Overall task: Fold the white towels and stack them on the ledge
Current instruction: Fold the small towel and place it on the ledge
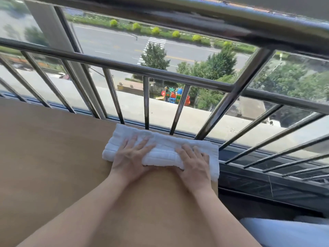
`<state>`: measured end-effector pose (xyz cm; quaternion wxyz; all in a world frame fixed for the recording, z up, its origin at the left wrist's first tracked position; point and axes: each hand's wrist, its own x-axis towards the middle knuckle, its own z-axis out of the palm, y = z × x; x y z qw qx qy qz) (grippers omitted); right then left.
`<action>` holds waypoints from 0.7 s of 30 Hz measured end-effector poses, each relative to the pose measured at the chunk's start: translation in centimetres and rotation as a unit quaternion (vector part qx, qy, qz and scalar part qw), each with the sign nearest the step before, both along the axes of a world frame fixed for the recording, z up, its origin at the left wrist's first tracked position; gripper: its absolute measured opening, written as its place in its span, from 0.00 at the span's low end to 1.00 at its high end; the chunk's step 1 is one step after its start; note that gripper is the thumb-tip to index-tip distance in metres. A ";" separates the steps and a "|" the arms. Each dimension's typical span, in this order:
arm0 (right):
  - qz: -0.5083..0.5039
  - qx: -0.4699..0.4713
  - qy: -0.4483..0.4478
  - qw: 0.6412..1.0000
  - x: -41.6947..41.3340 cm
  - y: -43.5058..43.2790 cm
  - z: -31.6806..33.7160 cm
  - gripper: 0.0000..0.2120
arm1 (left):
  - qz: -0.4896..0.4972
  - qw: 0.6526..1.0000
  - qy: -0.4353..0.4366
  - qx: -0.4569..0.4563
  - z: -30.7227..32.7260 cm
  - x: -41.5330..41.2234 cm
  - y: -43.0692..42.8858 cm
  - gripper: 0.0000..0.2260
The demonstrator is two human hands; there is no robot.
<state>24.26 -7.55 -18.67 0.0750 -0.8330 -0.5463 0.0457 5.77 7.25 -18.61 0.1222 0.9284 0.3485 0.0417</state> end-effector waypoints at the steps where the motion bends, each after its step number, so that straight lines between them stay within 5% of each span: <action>1: 0.001 0.019 -0.010 1.000 0.0 0.1 0.1 0.25 | 0.003 1.000 -0.019 0.007 -0.1 0.1 0.0 0.32; 5: -0.004 0.064 -0.069 0.996 -0.8 -0.1 0.2 0.21 | 0.011 0.998 -0.058 0.011 0.6 0.4 -0.4 0.25; 13: -0.045 0.040 -0.048 0.997 -7.3 -1.3 5.0 0.15 | -0.021 0.997 -0.073 0.011 4.3 -4.8 -0.8 0.12; 21: -0.011 0.107 -0.100 0.989 -17.7 1.5 13.4 0.22 | -0.075 0.989 -0.087 0.094 11.5 -15.4 3.7 0.22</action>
